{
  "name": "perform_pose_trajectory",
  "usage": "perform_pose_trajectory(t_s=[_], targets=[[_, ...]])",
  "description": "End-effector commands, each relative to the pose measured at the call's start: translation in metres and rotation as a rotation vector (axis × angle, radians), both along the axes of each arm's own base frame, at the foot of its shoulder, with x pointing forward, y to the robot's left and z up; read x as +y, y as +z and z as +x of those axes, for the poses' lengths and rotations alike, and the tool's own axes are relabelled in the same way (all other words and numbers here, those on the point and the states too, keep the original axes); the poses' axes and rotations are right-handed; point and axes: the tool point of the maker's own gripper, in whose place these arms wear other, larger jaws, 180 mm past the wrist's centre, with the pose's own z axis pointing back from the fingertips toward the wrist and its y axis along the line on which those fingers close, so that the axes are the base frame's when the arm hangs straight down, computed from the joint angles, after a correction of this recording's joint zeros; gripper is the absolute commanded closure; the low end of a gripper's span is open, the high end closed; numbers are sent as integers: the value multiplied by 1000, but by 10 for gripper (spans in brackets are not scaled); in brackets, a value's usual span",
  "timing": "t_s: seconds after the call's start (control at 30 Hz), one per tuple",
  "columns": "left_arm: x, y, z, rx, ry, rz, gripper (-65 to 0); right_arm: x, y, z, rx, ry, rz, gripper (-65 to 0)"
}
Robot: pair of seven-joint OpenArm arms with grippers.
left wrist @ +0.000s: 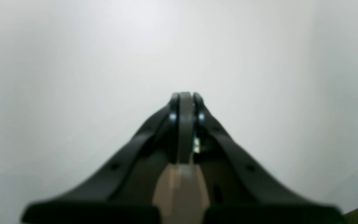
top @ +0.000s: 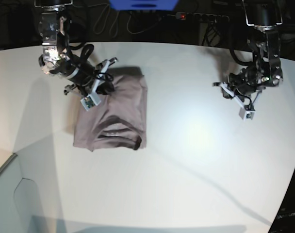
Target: Layout the t-shirt on the table in an organized manner, then fold the t-shirt properly
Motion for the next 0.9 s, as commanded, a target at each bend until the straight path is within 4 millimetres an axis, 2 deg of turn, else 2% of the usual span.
perform_pose_trajectory(t_s=[0.0,0.2,0.4,0.57,0.77,0.87], targets=[[4,10,11,-42,3,3,0,0,3,4,-10,14,-1,-69],[3,10,11,-42,3,2,0,-4,0,4,-2,15,-10,-69],[0,10,11,-42,4,-4,0,-4,27,6,-84,24,-24,-69],[0,9,6,-38,1,-3,0,-2,40,-5,-112,32,-33,-69],[-4,22,-1,-75,-23,14,0,-2,45,-26,-106,38,-40,-69],[-8,29,-9,-93,-39,24,0,-12,47,-34,-101,7,-53,-69]])
